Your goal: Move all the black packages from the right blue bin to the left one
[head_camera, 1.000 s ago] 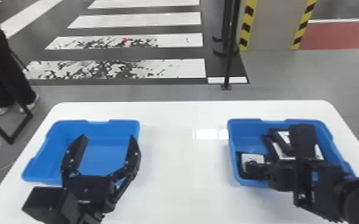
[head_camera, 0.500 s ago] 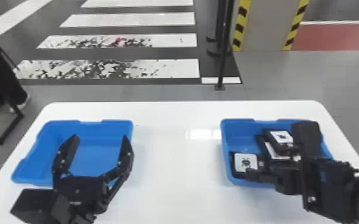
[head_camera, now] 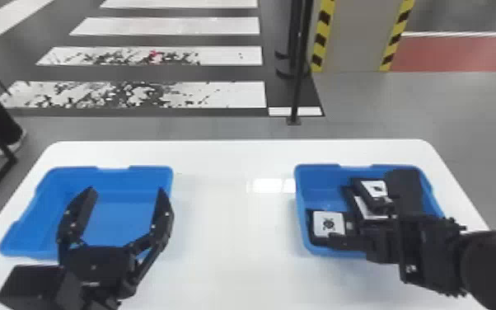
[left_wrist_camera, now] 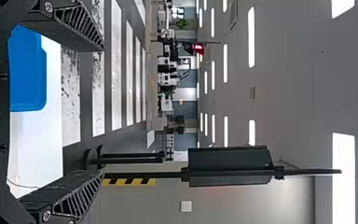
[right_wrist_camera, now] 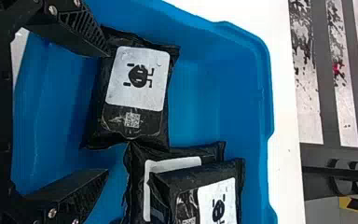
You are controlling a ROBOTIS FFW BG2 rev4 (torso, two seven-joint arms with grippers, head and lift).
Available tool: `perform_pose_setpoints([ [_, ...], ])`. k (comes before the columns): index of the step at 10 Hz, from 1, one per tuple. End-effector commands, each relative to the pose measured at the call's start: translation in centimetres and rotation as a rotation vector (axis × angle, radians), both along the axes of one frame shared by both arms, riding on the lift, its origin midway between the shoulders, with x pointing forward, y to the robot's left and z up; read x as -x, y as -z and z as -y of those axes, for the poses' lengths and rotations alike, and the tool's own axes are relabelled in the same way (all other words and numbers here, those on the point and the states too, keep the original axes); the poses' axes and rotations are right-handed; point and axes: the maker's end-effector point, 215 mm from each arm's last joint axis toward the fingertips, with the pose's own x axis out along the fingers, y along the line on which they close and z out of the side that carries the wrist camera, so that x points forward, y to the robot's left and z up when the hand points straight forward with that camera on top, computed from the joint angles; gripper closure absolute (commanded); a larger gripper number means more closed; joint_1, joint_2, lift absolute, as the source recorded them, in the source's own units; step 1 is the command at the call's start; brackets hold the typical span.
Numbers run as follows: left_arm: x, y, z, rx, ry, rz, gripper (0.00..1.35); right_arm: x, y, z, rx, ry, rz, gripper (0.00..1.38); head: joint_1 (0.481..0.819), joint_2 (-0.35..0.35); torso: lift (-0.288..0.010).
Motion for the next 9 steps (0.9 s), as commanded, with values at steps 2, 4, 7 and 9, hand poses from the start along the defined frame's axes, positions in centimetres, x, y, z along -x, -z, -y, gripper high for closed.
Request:
perform_pose_setpoints([
  [2, 0.0, 0.0, 0.1, 0.001, 0.001, 0.0, 0.1, -1.8, 1.1, -0.6, -0.032, 0.01, -0.001, 0.13, 0.695, 0.02, -0.132],
  [4, 0.1, 0.3, 0.1, 0.001, 0.001, -0.005, 0.1, -2.9, 1.5, -1.3, -0.06, 0.01, -0.004, 0.21, 0.695, 0.028, -0.132],
  [7, 0.1, 0.4, 0.0, -0.001, -0.001, -0.007, 0.1, -2.8, 2.2, -2.0, -0.109, 0.002, -0.019, 1.07, 0.695, 0.04, -0.132],
  [9, 0.1, 0.3, 0.0, 0.001, -0.001, -0.004, 0.1, -3.1, 0.7, -3.5, -0.162, -0.012, 0.033, 1.16, 0.695, 0.046, -0.132],
])
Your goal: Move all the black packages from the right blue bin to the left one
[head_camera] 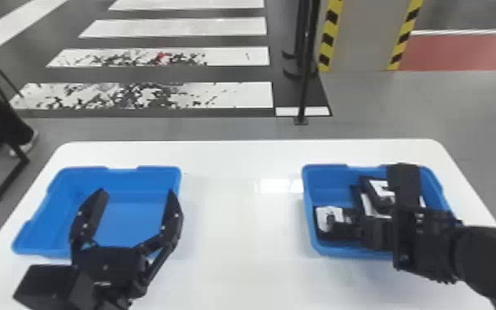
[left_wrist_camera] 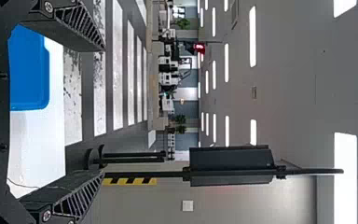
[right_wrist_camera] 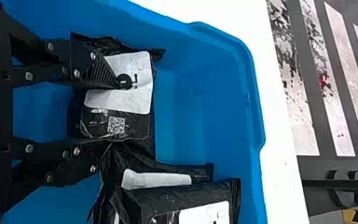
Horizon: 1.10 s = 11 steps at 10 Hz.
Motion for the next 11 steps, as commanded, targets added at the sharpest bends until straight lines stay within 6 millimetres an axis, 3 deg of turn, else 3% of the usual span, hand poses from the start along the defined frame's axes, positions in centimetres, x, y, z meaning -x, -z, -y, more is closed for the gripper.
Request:
perform_pose_setpoints([
  [1, 0.0, -0.1, 0.0, 0.001, 0.0, 0.003, 0.1, 0.0, -1.3, -2.2, -0.091, -0.014, 0.033, 1.16, 0.695, 0.054, -0.132],
  [3, 0.0, 0.0, -0.1, 0.0, -0.002, 0.0, 0.1, 0.0, -4.0, -4.4, -0.187, -0.02, 0.098, 1.17, 0.695, 0.089, -0.132],
  [4, 0.0, -0.1, -0.1, 0.0, -0.002, 0.005, 0.1, -0.3, -6.0, -4.6, -0.21, -0.015, 0.15, 1.17, 0.695, 0.096, -0.132],
  [7, 0.3, -1.2, -0.5, 0.025, -0.011, 0.045, 0.1, 0.6, -11.0, -2.6, -0.235, 0.027, 0.274, 1.17, 0.695, 0.114, -0.132],
  [8, 0.3, -1.4, -0.6, 0.062, -0.011, 0.051, 0.1, 0.8, -12.6, -2.9, -0.296, 0.029, 0.309, 1.17, 0.695, 0.109, -0.132],
  [9, 0.3, -1.7, -0.3, 0.134, -0.003, 0.059, 0.1, 0.7, -13.6, -4.3, -0.416, -0.001, 0.325, 1.17, 0.695, 0.103, -0.132],
  [11, 0.9, -5.2, 0.8, 0.249, 0.028, 0.169, 0.1, 2.3, -15.6, -7.4, -0.577, -0.061, 0.31, 1.17, 0.695, 0.128, -0.132],
])
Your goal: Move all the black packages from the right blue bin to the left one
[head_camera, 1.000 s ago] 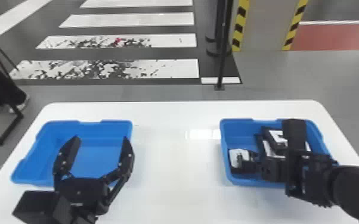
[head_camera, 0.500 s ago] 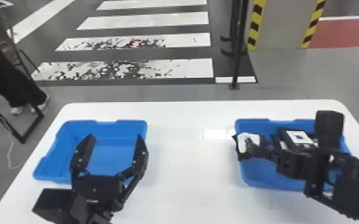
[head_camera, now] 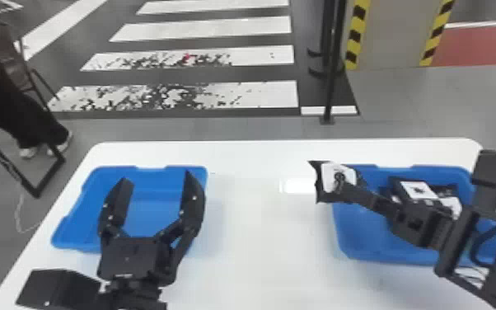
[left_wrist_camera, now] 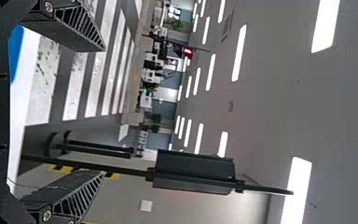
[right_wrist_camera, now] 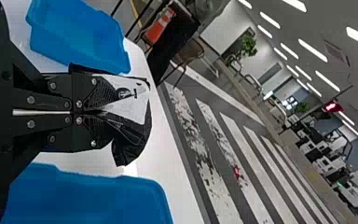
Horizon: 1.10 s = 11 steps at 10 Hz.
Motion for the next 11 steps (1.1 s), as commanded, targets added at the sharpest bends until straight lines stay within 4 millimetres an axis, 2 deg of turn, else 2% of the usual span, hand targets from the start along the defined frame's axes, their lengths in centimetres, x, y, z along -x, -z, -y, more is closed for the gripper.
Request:
perform_pose_setpoints([
  [1, 0.2, -2.6, 1.4, 0.128, 0.043, 0.073, 0.1, 0.8, -0.9, -2.3, -0.151, -0.072, -0.027, 1.17, 0.695, 0.141, -0.132],
  [2, 0.3, -3.4, 2.0, 0.2, 0.065, 0.09, 0.1, 1.1, -1.0, -3.7, -0.264, -0.125, -0.056, 1.17, 0.695, 0.153, -0.132],
  [3, 0.1, -3.2, 2.9, 0.239, 0.094, 0.068, 0.1, 1.6, -1.7, -5.3, -0.325, -0.166, -0.06, 1.17, 0.695, 0.159, -0.132],
  [5, -0.7, -0.5, 5.7, 0.266, 0.161, -0.039, 0.1, 3.9, -3.8, -9.6, -0.446, -0.284, -0.088, 1.17, 0.695, 0.18, -0.132],
  [6, -0.8, 0.0, 6.9, 0.262, 0.189, -0.062, 0.1, 5.1, -4.5, -11.4, -0.477, -0.336, -0.099, 1.17, 0.695, 0.191, -0.132],
  [8, -0.9, 0.5, 8.6, 0.252, 0.231, -0.089, 0.1, 6.1, -5.7, -13.3, -0.487, -0.39, -0.092, 1.17, 0.695, 0.208, -0.132],
  [10, -1.0, 0.6, 8.8, 0.244, 0.234, -0.093, 0.13, 6.5, -5.9, -14.3, -0.499, -0.414, -0.101, 1.17, 0.695, 0.217, -0.132],
  [11, -1.0, 0.9, 9.0, 0.243, 0.239, -0.102, 0.2, 6.8, -6.1, -14.8, -0.502, -0.431, -0.103, 1.17, 0.695, 0.223, -0.132],
])
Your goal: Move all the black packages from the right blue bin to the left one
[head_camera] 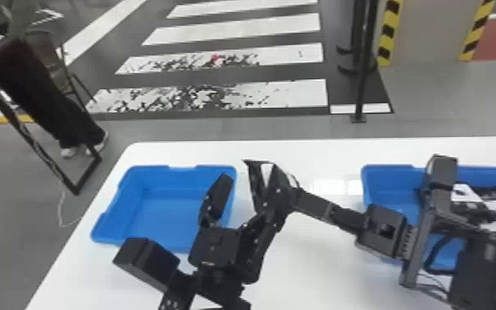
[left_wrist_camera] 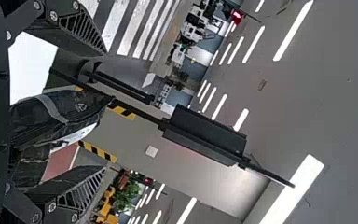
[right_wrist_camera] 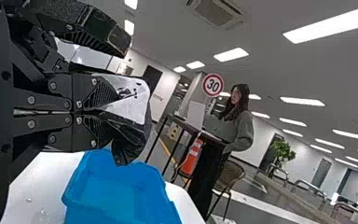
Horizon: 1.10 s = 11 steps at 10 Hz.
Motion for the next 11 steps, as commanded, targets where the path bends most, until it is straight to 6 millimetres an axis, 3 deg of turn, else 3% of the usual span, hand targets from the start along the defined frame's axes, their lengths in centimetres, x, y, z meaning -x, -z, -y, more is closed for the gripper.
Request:
perform_pose_setpoints([
  [1, -0.1, 0.6, 0.3, -0.008, 0.008, -0.018, 0.33, 0.4, -0.3, -0.8, -0.01, -0.023, -0.002, 1.17, 0.695, 0.229, -0.132],
  [2, -0.1, 1.0, 0.3, -0.013, 0.011, -0.031, 0.76, 0.2, -0.5, -1.0, -0.019, -0.022, -0.002, 1.17, 0.695, 0.234, -0.132],
  [4, -0.2, 1.2, -0.1, -0.007, 0.002, -0.036, 1.24, -0.6, -0.8, -0.8, -0.022, -0.005, 0.008, 1.17, 0.695, 0.239, -0.132],
  [8, -0.2, 0.2, -1.7, -0.044, -0.041, 0.004, 1.21, -0.6, -0.2, -0.7, -0.015, 0.003, 0.001, 1.17, 0.695, 0.249, -0.132],
  [9, -0.4, 0.1, -2.1, -0.064, -0.054, 0.009, 1.21, -0.8, 0.3, -0.6, -0.012, 0.011, -0.007, 1.09, 0.695, 0.255, -0.132],
  [10, -1.2, 1.0, -3.6, -0.124, -0.097, 0.007, 1.21, -1.0, 1.2, -0.3, 0.007, 0.028, -0.007, 0.76, 0.695, 0.26, -0.132],
  [11, -2.6, 3.1, -5.9, -0.223, -0.154, -0.006, 1.21, -0.9, 2.0, 0.1, 0.022, 0.038, -0.015, 0.35, 0.695, 0.264, -0.132],
])
